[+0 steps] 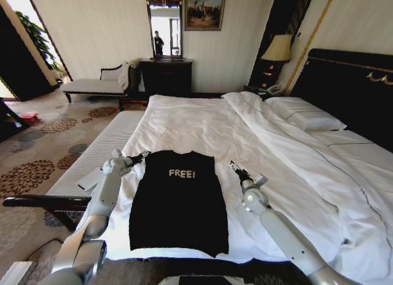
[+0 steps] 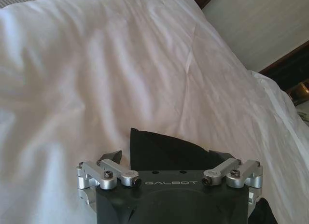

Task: Fold the clothes on the bed.

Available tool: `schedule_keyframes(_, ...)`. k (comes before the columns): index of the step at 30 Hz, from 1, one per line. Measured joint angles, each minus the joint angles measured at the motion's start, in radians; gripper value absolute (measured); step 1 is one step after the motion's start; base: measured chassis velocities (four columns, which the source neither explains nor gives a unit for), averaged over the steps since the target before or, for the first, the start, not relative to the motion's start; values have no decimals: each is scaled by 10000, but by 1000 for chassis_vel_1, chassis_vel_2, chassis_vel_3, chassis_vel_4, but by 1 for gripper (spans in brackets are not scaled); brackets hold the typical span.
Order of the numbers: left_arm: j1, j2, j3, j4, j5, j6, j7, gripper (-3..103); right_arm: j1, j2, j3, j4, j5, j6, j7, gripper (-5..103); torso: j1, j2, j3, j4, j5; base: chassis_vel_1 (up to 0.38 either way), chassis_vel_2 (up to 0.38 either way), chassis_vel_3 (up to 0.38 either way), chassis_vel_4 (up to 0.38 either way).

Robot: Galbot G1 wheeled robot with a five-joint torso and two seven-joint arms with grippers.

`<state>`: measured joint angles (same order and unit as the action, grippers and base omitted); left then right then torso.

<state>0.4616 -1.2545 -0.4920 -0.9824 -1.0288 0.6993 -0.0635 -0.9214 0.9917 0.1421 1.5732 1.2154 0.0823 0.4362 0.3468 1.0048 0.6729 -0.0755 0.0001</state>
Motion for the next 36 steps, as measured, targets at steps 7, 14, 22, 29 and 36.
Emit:
schedule_keyframes(7, -257, -115, 25, 485, 348, -152, 138, 101, -77, -55, 105, 39, 18, 0, -2, 100, 0, 0, 0, 3, 0, 0, 0, 0, 0)
schedule_keyframes(14, -369, -145, 62, 852, 977, -463, 503, 78, -146, -77, 170, 41, 17, 0, -11, 100, 0, 1, 0, 2, -1, 0, 0, 0, 0)
schedule_keyframes(22, -351, -105, 90, 909, 1247, -632, 683, 51, -150, -88, 179, 61, 16, 2, -13, 100, 0, 1, 0, 3, -1, 0, 0, 0, 0)
schedule_keyframes(29, -359, -159, 104, 1024, 1413, -698, 714, 24, -182, -128, 253, 144, 16, 6, -12, 100, 0, 1, 0, 3, -2, 0, 0, 0, 0)
schedule_keyframes(36, -391, -222, 134, 1097, 1546, -770, 723, 2, -255, -200, 390, 303, 49, 7, 3, 100, 0, 1, 0, 1, -1, 0, 0, 0, 0)
